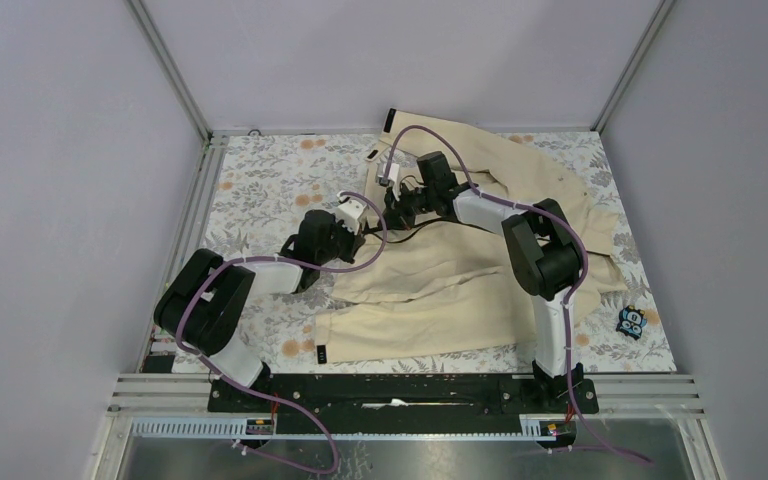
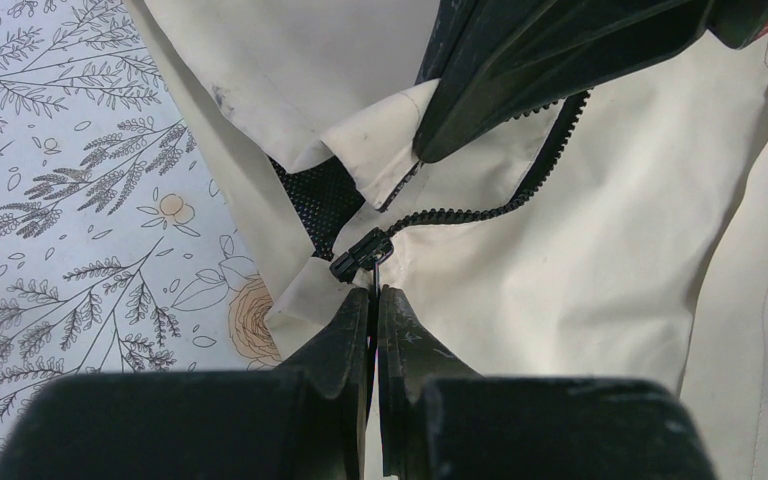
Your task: Zip up the jacket
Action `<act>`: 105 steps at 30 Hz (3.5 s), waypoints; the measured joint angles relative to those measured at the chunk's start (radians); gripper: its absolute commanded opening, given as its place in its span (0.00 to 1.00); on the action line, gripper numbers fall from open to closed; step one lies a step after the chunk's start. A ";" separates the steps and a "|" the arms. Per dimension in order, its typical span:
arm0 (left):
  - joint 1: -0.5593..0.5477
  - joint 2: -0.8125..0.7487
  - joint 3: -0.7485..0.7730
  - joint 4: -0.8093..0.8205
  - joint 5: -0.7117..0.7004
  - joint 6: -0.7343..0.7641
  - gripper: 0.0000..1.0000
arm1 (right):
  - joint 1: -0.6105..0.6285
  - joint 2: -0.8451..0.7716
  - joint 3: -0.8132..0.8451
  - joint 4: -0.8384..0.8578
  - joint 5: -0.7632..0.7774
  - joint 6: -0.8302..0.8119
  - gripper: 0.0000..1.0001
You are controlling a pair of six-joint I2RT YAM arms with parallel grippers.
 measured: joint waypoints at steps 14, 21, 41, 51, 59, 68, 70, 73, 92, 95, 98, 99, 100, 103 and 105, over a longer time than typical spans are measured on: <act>0.000 0.000 0.001 -0.011 0.004 0.003 0.00 | 0.000 0.000 0.001 -0.004 -0.028 -0.003 0.00; 0.000 0.000 0.001 -0.011 0.005 0.003 0.00 | 0.000 0.000 0.009 -0.023 -0.042 -0.005 0.00; 0.000 0.000 0.001 -0.011 0.008 0.014 0.00 | 0.006 0.015 0.045 -0.071 -0.045 -0.012 0.00; 0.000 0.000 0.001 -0.013 0.017 0.018 0.00 | 0.012 0.028 0.058 -0.073 -0.041 -0.011 0.00; 0.000 0.000 0.001 -0.013 0.019 0.018 0.00 | 0.020 0.031 0.065 -0.078 -0.030 -0.010 0.00; -0.026 0.027 0.036 -0.069 0.015 0.042 0.00 | 0.037 0.064 0.103 -0.119 0.000 -0.016 0.00; -0.040 0.040 0.048 -0.076 0.009 0.048 0.00 | 0.038 0.071 0.109 -0.127 0.002 -0.020 0.00; -0.051 0.049 0.061 -0.091 0.004 0.051 0.00 | 0.038 0.076 0.111 -0.134 0.002 -0.027 0.00; 0.167 -0.045 -0.001 0.036 0.172 -0.325 0.60 | 0.039 0.076 0.111 -0.111 0.000 -0.021 0.00; 0.208 -0.093 -0.030 0.093 0.225 -0.410 0.58 | 0.039 0.076 0.111 -0.103 0.000 -0.016 0.00; 0.220 -0.111 -0.047 0.127 0.262 -0.468 0.52 | 0.039 0.076 0.111 -0.101 0.000 -0.012 0.00; 0.220 -0.110 -0.048 0.134 0.276 -0.486 0.51 | 0.039 0.076 0.111 -0.101 0.000 -0.011 0.00; 0.220 -0.106 -0.048 0.142 0.289 -0.503 0.51 | 0.039 0.076 0.111 -0.101 0.000 -0.011 0.00; 0.219 -0.069 -0.047 0.185 0.327 -0.543 0.52 | 0.039 0.076 0.111 -0.101 0.000 -0.010 0.00; 0.219 -0.029 -0.045 0.207 0.342 -0.572 0.52 | 0.039 0.076 0.111 -0.100 0.000 -0.010 0.00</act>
